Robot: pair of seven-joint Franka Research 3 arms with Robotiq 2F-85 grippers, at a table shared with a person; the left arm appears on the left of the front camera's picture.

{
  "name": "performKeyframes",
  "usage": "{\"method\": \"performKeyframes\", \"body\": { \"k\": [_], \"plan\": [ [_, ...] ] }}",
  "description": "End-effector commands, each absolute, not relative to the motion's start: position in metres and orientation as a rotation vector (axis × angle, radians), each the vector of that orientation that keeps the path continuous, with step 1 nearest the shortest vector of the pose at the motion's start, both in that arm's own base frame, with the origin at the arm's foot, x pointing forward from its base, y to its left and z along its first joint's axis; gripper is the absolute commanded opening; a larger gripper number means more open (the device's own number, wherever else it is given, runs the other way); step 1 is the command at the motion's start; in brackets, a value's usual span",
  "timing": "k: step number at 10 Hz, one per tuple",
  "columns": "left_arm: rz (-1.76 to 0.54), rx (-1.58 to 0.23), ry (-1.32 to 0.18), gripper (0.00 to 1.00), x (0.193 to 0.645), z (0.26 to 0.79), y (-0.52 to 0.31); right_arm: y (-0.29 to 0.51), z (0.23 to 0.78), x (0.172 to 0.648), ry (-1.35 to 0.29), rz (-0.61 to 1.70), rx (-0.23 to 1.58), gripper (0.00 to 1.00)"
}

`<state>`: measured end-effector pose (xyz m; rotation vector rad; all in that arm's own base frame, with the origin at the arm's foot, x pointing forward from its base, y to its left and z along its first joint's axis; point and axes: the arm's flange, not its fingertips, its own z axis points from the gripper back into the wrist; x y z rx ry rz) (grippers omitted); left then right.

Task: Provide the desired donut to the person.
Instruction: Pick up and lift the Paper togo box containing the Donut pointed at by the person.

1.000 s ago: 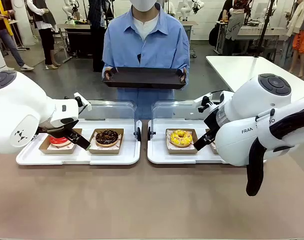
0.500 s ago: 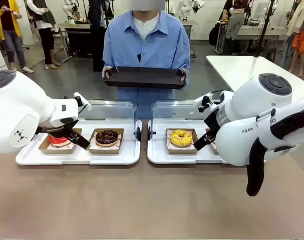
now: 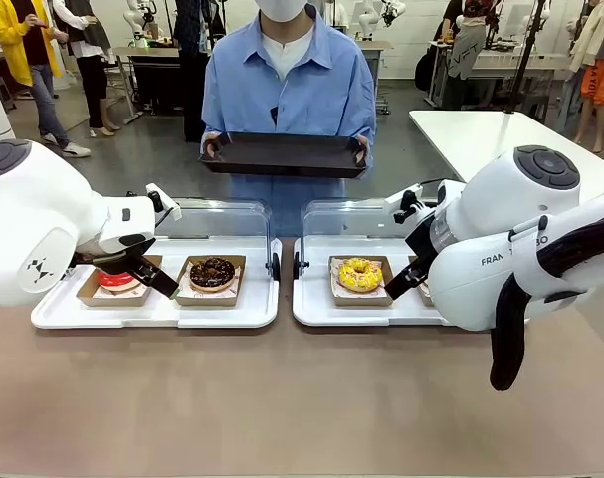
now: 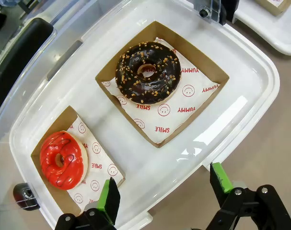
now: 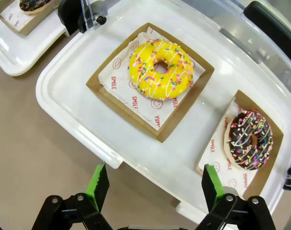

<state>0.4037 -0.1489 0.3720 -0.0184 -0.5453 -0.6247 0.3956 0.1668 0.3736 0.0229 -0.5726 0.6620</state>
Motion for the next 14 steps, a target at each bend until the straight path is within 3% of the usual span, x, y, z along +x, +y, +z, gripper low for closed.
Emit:
{"method": "performKeyframes", "body": {
  "k": [1,3,7,11,14],
  "plan": [
    [-0.625,-0.018,-0.545,1.00,0.404,0.372,-0.149,0.167,0.374,0.396,-0.573,0.662,0.023,1.00],
    [-0.625,-0.018,-0.545,1.00,0.404,0.372,-0.149,0.167,0.374,0.396,-0.573,0.662,0.023,1.00],
    [-0.679,0.041,-0.560,1.00,0.387,0.479,-0.153,0.171,0.476,0.379,-0.587,0.589,0.064,1.00],
    [-0.659,0.055,-0.524,1.00,0.388,0.577,-0.150,0.184,0.594,0.350,-0.479,0.619,0.002,1.00],
    [-0.619,0.073,-0.549,1.00,0.377,0.620,-0.147,0.193,0.638,0.334,-0.520,0.580,-0.047,1.00]
  ]
}}
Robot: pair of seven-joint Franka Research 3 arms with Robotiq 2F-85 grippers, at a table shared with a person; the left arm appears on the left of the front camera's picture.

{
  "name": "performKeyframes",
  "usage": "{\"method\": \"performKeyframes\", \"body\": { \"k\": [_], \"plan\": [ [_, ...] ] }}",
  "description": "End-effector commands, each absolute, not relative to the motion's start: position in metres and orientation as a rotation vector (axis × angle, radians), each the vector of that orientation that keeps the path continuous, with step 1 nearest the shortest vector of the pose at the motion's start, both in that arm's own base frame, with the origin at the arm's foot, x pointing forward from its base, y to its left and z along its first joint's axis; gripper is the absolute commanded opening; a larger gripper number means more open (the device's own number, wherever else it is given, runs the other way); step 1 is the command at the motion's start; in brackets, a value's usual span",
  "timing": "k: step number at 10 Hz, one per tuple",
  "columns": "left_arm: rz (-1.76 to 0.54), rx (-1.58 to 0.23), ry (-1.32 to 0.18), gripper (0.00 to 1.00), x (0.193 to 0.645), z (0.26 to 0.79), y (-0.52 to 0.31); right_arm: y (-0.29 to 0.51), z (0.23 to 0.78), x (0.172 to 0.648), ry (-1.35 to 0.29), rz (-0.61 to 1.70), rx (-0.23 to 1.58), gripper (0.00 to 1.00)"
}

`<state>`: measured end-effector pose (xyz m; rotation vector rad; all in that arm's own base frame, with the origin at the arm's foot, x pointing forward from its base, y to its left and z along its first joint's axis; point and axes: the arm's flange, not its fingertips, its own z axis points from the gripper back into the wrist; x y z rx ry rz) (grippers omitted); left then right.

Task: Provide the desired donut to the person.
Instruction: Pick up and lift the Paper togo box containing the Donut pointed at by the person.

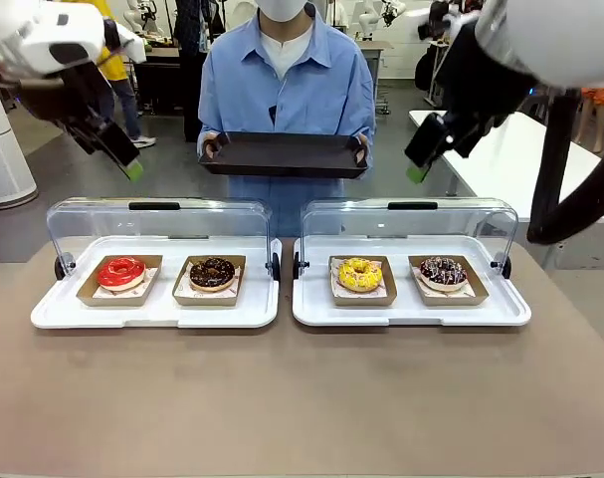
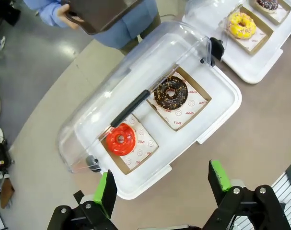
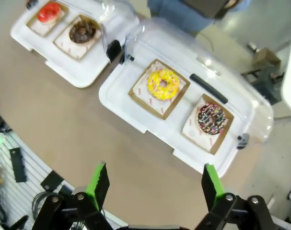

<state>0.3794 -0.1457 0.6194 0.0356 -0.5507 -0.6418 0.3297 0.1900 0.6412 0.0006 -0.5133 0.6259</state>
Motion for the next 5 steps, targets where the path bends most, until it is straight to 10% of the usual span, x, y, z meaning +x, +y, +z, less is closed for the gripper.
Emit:
{"method": "performKeyframes", "body": {
  "k": [1,5],
  "plan": [
    [-0.626,0.071,-0.586,1.00,0.363,0.616,-0.147,0.192,0.633,0.332,-0.534,0.584,-0.080,1.00],
    [-0.642,0.036,-0.551,1.00,0.379,0.619,-0.146,0.190,0.641,0.330,-0.513,0.626,0.001,1.00]
  ]
}}
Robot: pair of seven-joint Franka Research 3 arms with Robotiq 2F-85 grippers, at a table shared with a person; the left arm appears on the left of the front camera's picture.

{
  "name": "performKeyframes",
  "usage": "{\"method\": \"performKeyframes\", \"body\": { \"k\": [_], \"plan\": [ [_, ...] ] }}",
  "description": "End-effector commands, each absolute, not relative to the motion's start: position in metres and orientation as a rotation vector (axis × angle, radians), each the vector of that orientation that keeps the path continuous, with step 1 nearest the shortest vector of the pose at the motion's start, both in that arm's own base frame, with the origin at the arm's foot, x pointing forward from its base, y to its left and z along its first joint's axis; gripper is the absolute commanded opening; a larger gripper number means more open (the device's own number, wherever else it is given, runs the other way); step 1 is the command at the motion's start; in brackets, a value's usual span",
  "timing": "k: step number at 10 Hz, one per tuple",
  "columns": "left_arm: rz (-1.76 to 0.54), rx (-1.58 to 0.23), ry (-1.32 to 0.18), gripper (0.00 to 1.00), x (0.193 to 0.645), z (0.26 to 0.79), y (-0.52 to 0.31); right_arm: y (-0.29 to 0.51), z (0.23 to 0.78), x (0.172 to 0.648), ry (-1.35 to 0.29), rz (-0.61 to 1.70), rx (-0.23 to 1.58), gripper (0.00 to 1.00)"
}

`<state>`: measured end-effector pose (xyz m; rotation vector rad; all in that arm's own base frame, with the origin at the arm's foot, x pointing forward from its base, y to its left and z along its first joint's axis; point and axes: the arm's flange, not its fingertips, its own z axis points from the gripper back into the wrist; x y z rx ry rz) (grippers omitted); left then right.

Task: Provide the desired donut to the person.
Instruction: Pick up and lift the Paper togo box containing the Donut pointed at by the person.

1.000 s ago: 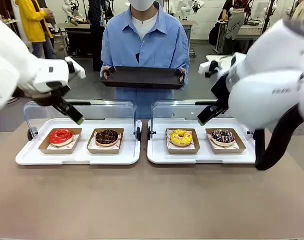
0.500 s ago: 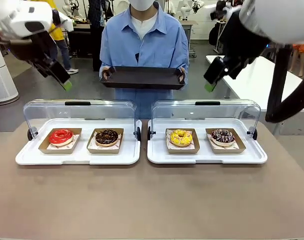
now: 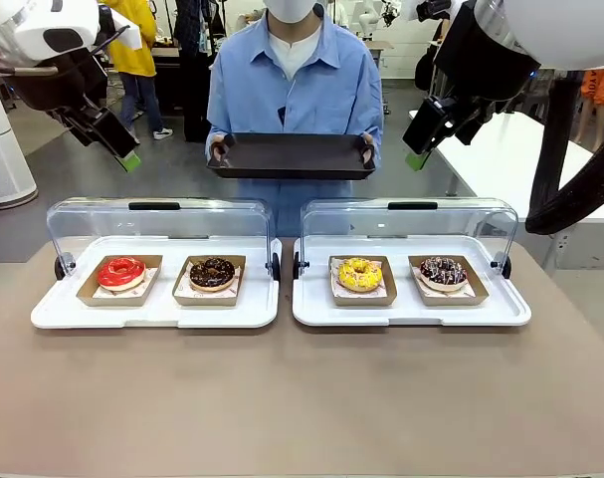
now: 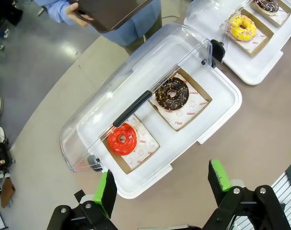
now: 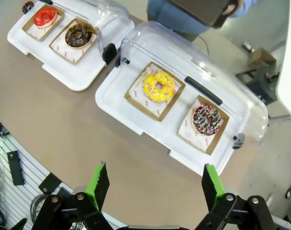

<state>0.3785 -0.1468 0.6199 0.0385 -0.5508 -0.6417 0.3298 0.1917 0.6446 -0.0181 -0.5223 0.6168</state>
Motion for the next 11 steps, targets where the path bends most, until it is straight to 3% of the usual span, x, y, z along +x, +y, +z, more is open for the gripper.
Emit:
{"method": "performKeyframes", "body": {
  "k": [1,4,7,11],
  "plan": [
    [-0.642,0.036,-0.551,1.00,0.379,0.619,-0.146,0.190,0.641,0.330,-0.513,0.626,0.001,1.00],
    [-0.642,0.038,-0.549,1.00,0.379,0.619,-0.147,0.192,0.645,0.330,-0.522,0.617,-0.018,1.00],
    [-0.916,-0.492,-0.484,1.00,0.400,0.628,-0.099,0.105,0.648,0.358,-0.572,0.907,0.380,1.00],
    [-1.076,-0.756,-0.628,1.00,0.423,0.632,-0.025,0.006,0.623,0.403,-0.639,0.958,0.741,1.00]
  ]
}}
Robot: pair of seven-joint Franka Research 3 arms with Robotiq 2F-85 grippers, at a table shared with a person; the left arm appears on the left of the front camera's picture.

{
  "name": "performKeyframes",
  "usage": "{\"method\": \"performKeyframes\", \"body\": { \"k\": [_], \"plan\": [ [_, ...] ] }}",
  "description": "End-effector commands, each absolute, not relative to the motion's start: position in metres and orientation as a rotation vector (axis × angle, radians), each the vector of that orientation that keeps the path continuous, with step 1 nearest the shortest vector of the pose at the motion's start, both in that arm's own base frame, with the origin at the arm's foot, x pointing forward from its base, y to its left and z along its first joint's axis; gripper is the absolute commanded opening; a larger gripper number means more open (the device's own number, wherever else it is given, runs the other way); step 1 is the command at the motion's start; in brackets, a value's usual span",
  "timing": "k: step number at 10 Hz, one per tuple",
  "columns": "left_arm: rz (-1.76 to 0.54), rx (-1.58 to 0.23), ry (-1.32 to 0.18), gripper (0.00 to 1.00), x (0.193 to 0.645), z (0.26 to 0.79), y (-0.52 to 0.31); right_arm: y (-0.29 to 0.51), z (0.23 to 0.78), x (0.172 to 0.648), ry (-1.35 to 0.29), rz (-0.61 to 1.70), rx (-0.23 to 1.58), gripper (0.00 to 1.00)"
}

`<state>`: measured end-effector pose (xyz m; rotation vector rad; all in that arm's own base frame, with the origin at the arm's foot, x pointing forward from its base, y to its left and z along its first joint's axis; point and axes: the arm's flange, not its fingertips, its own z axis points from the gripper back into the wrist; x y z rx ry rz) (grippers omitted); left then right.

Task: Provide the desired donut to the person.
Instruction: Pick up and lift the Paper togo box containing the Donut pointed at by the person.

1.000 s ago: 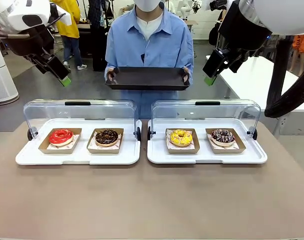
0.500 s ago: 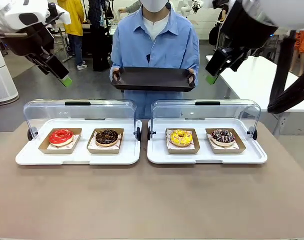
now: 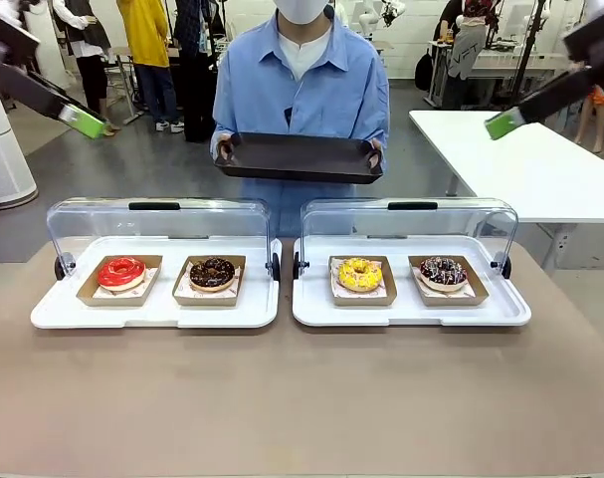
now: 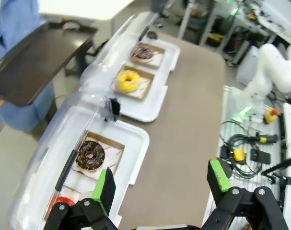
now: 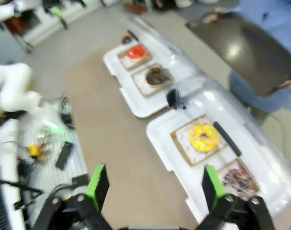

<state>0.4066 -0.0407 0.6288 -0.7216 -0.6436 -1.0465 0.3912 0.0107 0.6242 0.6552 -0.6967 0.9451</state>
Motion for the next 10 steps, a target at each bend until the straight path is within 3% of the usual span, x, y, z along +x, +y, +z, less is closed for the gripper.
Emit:
{"method": "performKeyframes", "body": {
  "k": [1,5,10],
  "plan": [
    [-1.097,-0.781,-0.666,1.00,0.426,0.631,-0.001,-0.015,0.616,0.405,-0.661,0.983,0.821,1.00],
    [-1.115,-0.896,-0.861,1.00,0.426,0.626,0.086,-0.073,0.587,0.400,-0.788,1.039,0.935,1.00],
    [-1.056,-0.909,-0.978,1.00,0.421,0.604,0.124,-0.113,0.576,0.385,-0.864,0.991,0.959,1.00]
  ]
}}
